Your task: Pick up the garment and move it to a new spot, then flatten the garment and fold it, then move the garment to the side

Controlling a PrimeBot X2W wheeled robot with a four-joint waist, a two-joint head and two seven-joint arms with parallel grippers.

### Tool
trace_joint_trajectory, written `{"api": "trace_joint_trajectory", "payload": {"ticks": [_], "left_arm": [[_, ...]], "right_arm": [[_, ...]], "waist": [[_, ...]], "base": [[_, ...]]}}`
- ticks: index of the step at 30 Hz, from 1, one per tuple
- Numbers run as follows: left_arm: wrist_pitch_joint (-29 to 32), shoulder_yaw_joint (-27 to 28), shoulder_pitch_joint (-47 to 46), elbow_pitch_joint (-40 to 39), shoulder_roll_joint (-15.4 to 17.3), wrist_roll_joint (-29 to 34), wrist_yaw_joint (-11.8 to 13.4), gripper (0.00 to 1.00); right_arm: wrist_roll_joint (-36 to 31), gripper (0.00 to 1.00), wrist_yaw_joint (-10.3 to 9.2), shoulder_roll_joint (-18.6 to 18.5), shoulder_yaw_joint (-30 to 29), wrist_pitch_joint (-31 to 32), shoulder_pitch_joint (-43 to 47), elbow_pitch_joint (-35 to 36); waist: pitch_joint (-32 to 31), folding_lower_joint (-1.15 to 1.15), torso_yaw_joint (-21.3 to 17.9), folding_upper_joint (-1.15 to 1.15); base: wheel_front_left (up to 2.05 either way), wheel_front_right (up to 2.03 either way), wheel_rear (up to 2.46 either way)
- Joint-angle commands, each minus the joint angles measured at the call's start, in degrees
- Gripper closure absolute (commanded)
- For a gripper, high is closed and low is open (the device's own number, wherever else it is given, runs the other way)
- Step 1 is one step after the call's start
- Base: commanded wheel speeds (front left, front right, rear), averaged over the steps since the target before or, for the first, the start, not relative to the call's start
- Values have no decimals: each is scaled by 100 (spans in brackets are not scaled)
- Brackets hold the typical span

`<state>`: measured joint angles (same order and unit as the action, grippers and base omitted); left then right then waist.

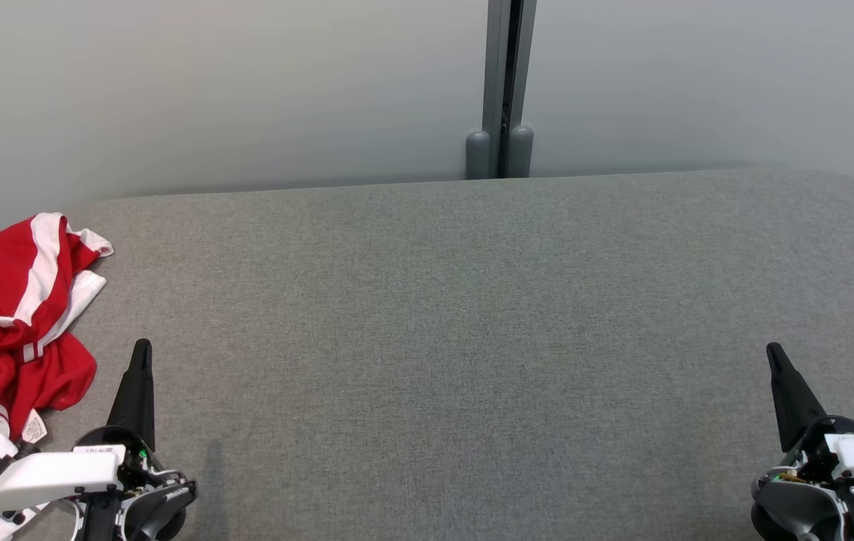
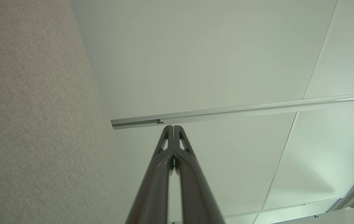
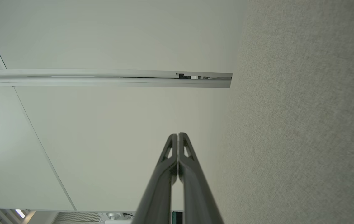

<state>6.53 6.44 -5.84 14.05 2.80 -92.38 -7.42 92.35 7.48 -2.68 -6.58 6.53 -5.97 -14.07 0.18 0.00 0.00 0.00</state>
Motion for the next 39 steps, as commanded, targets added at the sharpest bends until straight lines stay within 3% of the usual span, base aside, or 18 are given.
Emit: {"api": "trace_joint_trajectory", "payload": {"ticks": [1,39], "left_arm": [[15,19,-94,-2,16,-4,-19,100],[15,19,-94,-2,16,-4,-19,100]], "right_arm": [[11,100,3,-46,2,13,-53,13],[11,100,3,-46,1,13,-53,13]], "waist": [[0,0,0,0],[0,0,0,0]], "base": [[0,0,0],[0,0,0]]}}
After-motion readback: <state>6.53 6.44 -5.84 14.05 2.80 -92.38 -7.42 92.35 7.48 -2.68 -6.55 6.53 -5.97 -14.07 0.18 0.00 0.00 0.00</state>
